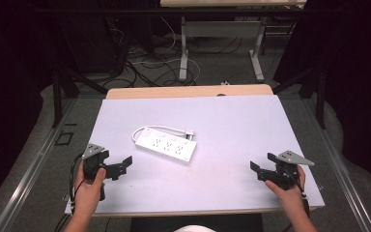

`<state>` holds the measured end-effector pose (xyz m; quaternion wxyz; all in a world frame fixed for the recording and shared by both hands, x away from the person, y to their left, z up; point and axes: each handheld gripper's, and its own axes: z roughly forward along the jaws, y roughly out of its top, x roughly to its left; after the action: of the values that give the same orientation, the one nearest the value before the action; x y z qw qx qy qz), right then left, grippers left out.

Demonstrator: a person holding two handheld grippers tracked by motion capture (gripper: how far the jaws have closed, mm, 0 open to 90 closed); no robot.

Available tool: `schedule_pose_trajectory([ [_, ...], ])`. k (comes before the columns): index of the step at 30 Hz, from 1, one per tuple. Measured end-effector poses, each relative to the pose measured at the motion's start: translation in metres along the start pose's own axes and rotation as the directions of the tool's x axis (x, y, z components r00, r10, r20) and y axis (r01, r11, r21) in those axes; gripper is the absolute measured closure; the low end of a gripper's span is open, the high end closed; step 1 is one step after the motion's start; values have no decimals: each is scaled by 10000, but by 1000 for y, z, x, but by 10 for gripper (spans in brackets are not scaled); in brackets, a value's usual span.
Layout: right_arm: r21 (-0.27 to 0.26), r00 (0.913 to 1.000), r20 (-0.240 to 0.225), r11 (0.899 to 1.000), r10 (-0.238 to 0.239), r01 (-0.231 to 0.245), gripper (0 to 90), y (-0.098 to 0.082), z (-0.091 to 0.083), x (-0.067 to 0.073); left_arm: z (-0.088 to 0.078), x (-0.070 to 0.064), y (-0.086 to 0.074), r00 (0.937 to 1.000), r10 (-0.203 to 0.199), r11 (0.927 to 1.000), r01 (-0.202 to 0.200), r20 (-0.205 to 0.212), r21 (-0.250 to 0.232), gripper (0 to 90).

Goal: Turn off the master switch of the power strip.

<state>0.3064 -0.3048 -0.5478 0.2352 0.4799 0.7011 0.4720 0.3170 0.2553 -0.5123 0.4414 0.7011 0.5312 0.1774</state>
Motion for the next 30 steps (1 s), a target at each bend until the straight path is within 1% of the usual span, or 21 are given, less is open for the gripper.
schedule_pose_trajectory([
  [2,-14,10000,7,10000,-34,34,180,0,0,0,1,3,-3,9999,-138,9999,138,-26,-47,10],
  [5,9,10000,15,10000,-6,6,180,0,0,0,2,8,-7,9998,-188,9998,188,-99,-10,11],
  [6,5,10000,31,10000,-5,5,180,0,0,0,4,9,-9,9995,-281,9996,281,-131,-70,12],
  [7,2,10000,2,10000,-19,19,180,0,0,0,4,10,-10,9994,-303,9995,303,-139,-48,12],
  [9,-76,10000,83,10000,-27,28,180,0,0,0,5,13,-13,9991,-398,9992,398,-173,20,14],
  [10,-12,10000,15,10000,-52,52,180,0,0,-1,5,14,-14,9990,-412,9991,414,-186,88,14],
  [12,-46,9999,44,9999,-100,101,180,0,0,-2,7,17,-17,9985,-467,9989,467,-290,19,16],
  [13,12,10000,40,10000,-78,78,180,0,-1,-1,7,18,-18,9983,-476,9989,476,-328,-20,17],
  [15,87,9999,82,9999,-75,74,180,0,-2,-2,7,20,-20,9982,-451,9989,456,-403,129,17],
  [16,104,10000,75,9999,-43,42,180,0,-2,-2,7,21,-21,9980,-448,9989,453,-445,87,18],
  [19,-65,10000,34,10000,-11,11,180,0,-1,-1,8,24,-23,9974,-449,9989,454,-560,72,20],
  [23,-65,10000,44,10000,-18,19,181,0,-1,-2,9,27,-27,9970,-390,9992,395,-668,68,24],
  [25,-51,10000,37,10000,-4,4,181,0,-1,-2,9,28,-28,9964,-450,9989,457,-725,77,26],
  [29,-58,10000,43,10000,-58,59,180,0,-1,-2,12,30,-32,9957,-641,9979,642,-668,-2,31],
  [30,-58,10000,43,10000,-54,55,180,0,-1,-2,11,30,-32,9958,-622,9980,630,-666,102,32],
])
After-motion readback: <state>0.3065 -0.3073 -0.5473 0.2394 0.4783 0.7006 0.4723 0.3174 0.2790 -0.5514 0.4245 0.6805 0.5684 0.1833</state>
